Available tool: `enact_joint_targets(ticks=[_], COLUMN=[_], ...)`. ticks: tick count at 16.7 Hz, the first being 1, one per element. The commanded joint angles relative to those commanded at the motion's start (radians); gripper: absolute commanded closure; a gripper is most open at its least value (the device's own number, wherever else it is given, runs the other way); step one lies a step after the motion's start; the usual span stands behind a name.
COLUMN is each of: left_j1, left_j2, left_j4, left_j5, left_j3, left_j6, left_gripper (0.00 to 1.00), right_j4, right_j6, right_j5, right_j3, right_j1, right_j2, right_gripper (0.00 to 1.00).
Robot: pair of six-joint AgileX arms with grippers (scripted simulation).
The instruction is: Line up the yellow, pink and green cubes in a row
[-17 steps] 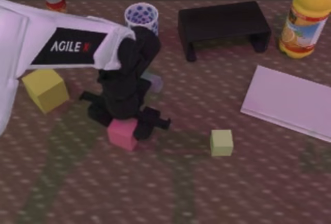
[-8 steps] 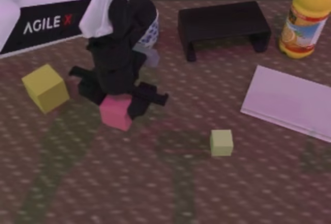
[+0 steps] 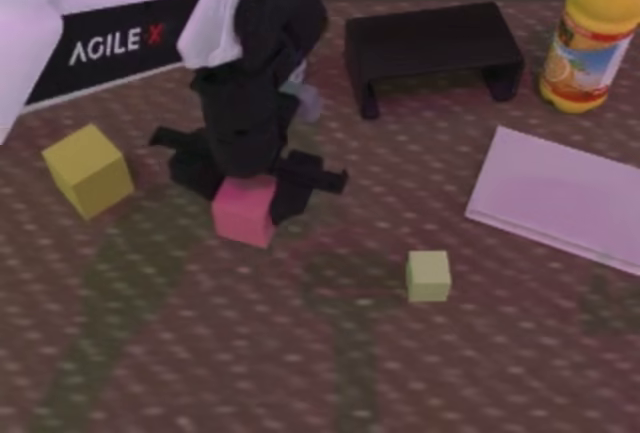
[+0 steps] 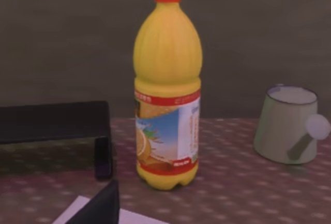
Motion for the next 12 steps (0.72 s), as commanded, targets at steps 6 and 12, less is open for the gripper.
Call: enact_joint_targets(ticks=[6, 12], left_j1=[-0.13, -0.222], left_j2=[0.09, 0.144], left_j4=[-0.098, -0.164], left_j5=[-0.006, -0.01], left_j3=[0.177, 0.302], left_j6=[-0.335, -0.577], left_gripper=[1.0, 1.0], right_j4=[0.0, 0.0], right_j6=[0.0, 0.0], right_j5=[0.0, 0.0], right_j3=[0.0, 0.0], right_j1=[0.0, 0.0], right_j2=[0.0, 0.0], right_gripper=[0.0, 0.0])
